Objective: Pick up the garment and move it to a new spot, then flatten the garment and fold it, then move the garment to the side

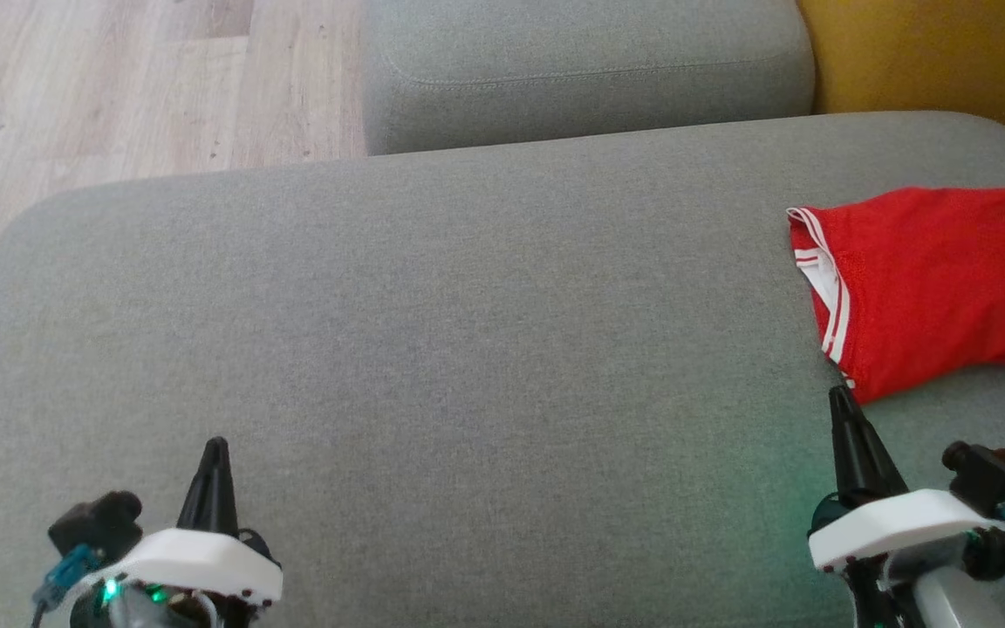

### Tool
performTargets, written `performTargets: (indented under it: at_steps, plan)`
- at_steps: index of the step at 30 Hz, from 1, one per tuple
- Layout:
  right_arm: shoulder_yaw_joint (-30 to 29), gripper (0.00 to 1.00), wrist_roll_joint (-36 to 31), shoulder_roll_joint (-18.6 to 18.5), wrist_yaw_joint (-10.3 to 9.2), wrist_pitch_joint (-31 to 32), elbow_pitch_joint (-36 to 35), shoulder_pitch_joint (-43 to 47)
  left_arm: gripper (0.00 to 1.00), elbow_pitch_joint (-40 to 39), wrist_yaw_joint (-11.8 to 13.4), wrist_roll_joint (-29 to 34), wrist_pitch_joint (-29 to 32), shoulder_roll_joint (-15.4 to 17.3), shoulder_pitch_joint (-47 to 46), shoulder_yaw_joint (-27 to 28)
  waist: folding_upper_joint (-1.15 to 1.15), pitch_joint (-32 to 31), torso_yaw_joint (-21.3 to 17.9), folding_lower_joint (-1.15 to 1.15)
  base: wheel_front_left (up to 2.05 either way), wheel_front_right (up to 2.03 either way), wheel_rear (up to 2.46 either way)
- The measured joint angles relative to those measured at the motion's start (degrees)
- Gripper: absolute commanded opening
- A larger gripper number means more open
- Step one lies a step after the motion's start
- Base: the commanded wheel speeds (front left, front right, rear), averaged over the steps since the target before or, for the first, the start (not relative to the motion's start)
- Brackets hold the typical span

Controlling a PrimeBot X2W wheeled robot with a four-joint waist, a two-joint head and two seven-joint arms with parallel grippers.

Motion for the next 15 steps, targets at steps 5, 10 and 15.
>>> performTargets:
  at_steps: [5,10,15]
  plan:
    - [-0.6,0.00,3.0,0.1,0.00,0.6,-0.3,0.0,0.00,-0.2,-0.5,-3.1,1.0,0.0,0.0,0.5,0.00,0.1,0.0,0.00,0.00,0.00,0.00]
    - [-1.5,0.00,5.9,0.3,0.00,1.7,-0.6,0.0,0.00,-0.4,-0.5,-6.3,1.8,0.0,0.0,1.2,0.00,0.2,0.1,0.00,0.00,0.00,0.00]
    - [-2.0,0.00,8.8,0.5,0.00,2.5,-1.0,0.0,0.00,-0.7,-0.9,-9.4,2.5,0.0,-0.2,1.3,0.00,0.3,0.1,0.00,0.00,0.00,0.00]
